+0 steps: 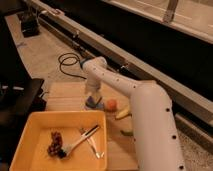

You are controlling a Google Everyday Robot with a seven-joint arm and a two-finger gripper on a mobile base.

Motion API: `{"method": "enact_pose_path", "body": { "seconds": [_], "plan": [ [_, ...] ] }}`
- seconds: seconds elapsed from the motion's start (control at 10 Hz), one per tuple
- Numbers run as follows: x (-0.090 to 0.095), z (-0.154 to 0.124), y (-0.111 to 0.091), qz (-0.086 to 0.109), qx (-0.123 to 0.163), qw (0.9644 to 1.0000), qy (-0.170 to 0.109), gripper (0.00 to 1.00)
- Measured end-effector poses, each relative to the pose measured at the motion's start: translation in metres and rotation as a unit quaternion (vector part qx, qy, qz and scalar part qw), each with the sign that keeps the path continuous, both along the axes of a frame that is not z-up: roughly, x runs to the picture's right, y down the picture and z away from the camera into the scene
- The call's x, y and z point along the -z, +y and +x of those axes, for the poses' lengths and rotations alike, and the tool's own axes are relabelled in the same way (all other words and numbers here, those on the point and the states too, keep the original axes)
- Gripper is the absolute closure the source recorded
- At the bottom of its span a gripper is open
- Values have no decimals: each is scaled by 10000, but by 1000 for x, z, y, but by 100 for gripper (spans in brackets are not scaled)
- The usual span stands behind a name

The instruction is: Wipe red bowl with sponge

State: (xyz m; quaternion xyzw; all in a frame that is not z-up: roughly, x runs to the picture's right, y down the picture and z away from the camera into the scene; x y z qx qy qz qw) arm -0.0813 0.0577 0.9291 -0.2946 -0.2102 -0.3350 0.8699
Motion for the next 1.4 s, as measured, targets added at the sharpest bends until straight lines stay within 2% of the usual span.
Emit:
{"method": "enact_pose_path", "body": {
  "seconds": [0.3,0.4,0.8,0.9,1.1,1.4],
  "plan": [
    [-4,4,11,-168,92,9998,86,35],
    [-6,4,15,-212,91,9997,87,40],
    [-4,2,17,-146,10,9999,27,79],
    [-2,2,17,-115,-11,9999,16,90],
    [6,0,10,10,-30,10000,-7,100],
    [39,7,-25,412,-89,9991,29,100]
  ]
}}
